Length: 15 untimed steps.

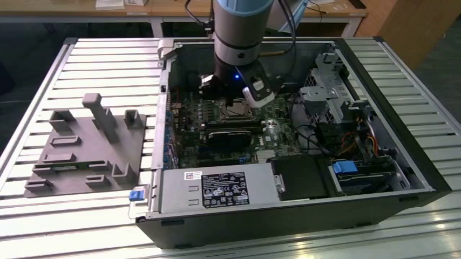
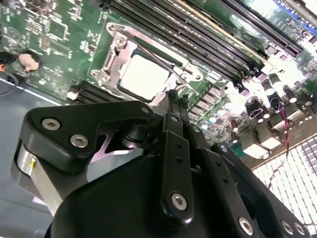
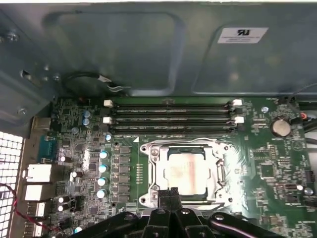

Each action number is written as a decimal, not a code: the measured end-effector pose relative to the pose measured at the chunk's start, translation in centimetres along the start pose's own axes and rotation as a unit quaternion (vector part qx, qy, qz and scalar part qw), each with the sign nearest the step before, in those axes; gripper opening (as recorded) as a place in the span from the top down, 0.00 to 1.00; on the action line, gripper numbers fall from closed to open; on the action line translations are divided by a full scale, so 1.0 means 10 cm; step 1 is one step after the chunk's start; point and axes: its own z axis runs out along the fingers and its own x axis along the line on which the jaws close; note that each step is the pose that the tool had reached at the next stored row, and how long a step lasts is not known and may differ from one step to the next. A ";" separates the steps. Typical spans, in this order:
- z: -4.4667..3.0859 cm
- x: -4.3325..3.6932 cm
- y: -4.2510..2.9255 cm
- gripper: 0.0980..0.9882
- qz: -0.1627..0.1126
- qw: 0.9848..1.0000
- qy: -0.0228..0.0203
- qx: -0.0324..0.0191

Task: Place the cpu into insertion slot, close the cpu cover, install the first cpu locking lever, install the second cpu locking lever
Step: 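Install the second cpu locking lever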

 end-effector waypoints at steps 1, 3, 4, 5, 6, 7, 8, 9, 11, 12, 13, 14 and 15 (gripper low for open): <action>-0.007 -0.012 0.002 0.98 0.000 1.000 0.000 0.000; -0.011 -0.023 -0.013 0.98 0.001 1.000 0.000 0.000; -0.016 -0.025 -0.027 0.98 0.001 1.000 0.000 0.000; -0.020 -0.027 -0.044 0.98 0.001 1.000 0.000 0.000; -0.024 -0.029 -0.058 0.98 0.001 1.000 0.000 0.000; -0.028 -0.031 -0.072 0.98 0.001 1.000 0.000 0.000; -0.032 -0.035 -0.085 0.98 0.002 1.000 0.000 0.000; -0.035 -0.039 -0.098 0.98 0.002 1.000 0.000 0.000; -0.043 -0.045 -0.127 0.98 0.003 1.000 0.000 0.000; -0.048 -0.048 -0.142 0.98 0.003 1.000 0.000 0.000; -0.049 -0.049 -0.153 0.98 0.003 1.000 0.000 0.000; -0.047 -0.049 -0.159 0.98 0.004 1.000 0.000 0.000; -0.038 -0.049 -0.163 0.98 0.004 1.000 0.000 0.000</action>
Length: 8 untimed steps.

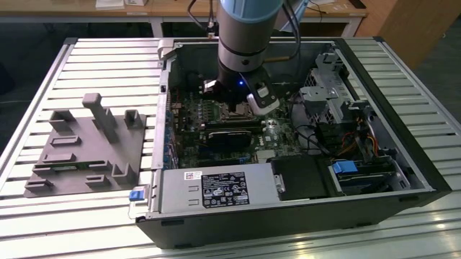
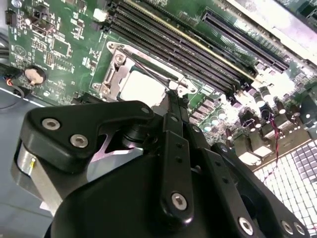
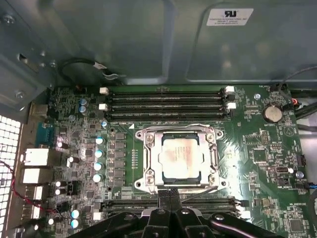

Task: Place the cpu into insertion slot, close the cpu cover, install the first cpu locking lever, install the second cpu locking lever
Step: 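Install the second cpu locking lever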

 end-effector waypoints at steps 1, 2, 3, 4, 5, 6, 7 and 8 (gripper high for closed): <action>0.010 0.000 -0.004 0.98 0.000 1.000 0.000 0.000; 0.022 0.000 -0.008 0.98 0.000 1.000 0.000 0.000; 0.034 0.000 -0.011 0.98 0.000 1.000 0.000 0.000; 0.041 0.009 -0.014 0.98 0.000 1.000 0.000 0.000; 0.046 0.025 -0.017 0.98 0.000 1.000 0.000 0.000; 0.050 0.043 -0.019 0.98 0.000 1.000 0.000 0.000; 0.054 0.064 -0.021 0.98 0.000 1.000 0.000 0.000; 0.059 0.083 -0.023 0.98 0.000 1.000 0.000 0.000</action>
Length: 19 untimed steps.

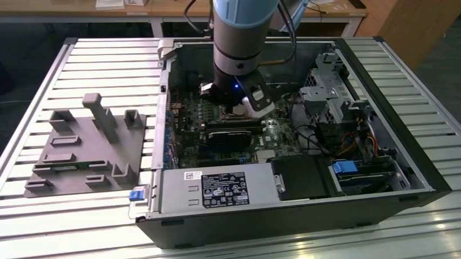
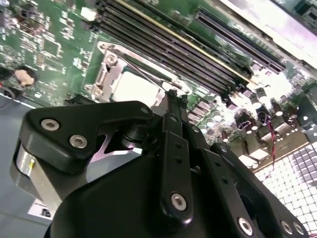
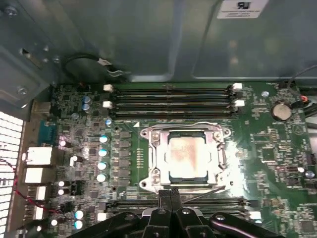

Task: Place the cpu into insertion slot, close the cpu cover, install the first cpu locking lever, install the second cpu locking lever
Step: 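Install the second cpu locking lever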

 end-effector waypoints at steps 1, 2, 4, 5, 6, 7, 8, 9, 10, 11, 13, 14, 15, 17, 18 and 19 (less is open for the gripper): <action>0.007 0.007 -0.002 0.98 0.000 1.000 0.000 0.000; 0.017 0.008 -0.006 0.98 0.000 1.000 0.000 0.000; 0.034 0.008 -0.019 0.98 0.001 1.000 0.000 0.000; 0.041 0.008 -0.027 0.98 0.003 1.000 -0.001 0.000; 0.047 0.008 -0.036 0.98 0.004 1.000 -0.001 0.000; 0.054 0.007 -0.044 0.98 0.005 1.000 -0.001 0.000; 0.062 0.007 -0.051 0.98 0.006 1.000 -0.002 0.000; 0.071 0.008 -0.057 0.98 0.007 1.000 -0.002 0.000; 0.080 0.008 -0.061 0.98 0.007 1.000 -0.002 0.000; 0.090 0.010 -0.064 0.98 0.007 1.000 -0.002 0.000; 0.110 0.022 -0.071 0.98 0.007 1.000 -0.002 0.000; 0.123 0.027 -0.074 0.98 0.007 1.000 -0.002 0.000; 0.135 0.032 -0.078 0.98 0.007 1.000 -0.002 0.000; 0.163 0.043 -0.086 0.98 0.007 1.000 -0.002 0.000; 0.176 0.043 -0.090 0.98 0.007 1.000 -0.002 0.000; 0.186 0.043 -0.092 0.98 0.007 1.000 -0.002 0.000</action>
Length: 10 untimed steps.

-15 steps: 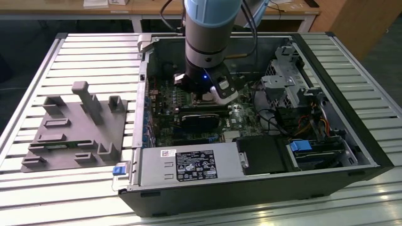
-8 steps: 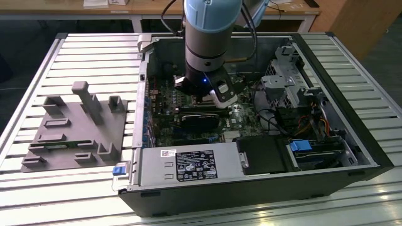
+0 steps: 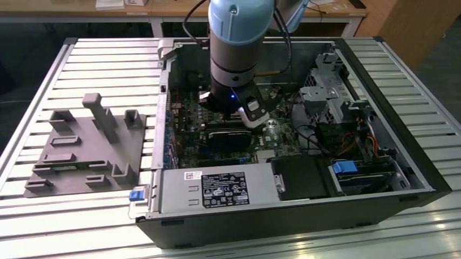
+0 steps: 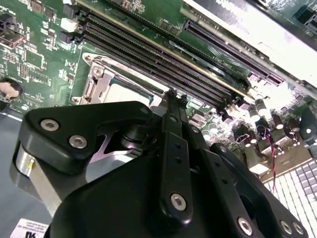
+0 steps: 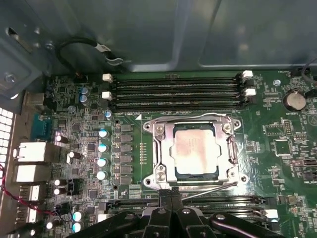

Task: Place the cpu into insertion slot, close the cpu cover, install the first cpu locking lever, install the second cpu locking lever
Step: 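Install the second cpu locking lever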

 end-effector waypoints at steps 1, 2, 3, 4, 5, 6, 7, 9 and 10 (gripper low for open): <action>0.000 0.001 -0.004 0.98 0.000 1.000 0.000 -0.001; -0.002 0.001 -0.014 0.98 0.000 1.000 0.000 -0.004; -0.004 0.001 -0.026 0.98 0.000 1.000 0.000 -0.007; -0.007 0.002 -0.039 0.98 0.000 1.000 0.000 -0.011; -0.011 0.005 -0.051 0.98 0.000 1.000 0.001 -0.014; -0.014 0.008 -0.064 0.98 0.000 1.000 0.001 -0.016; -0.018 0.010 -0.082 0.98 0.000 1.000 0.001 -0.017; -0.015 0.015 -0.100 0.98 0.000 1.000 0.001 -0.018; -0.009 0.019 -0.103 0.98 0.000 1.000 0.001 -0.018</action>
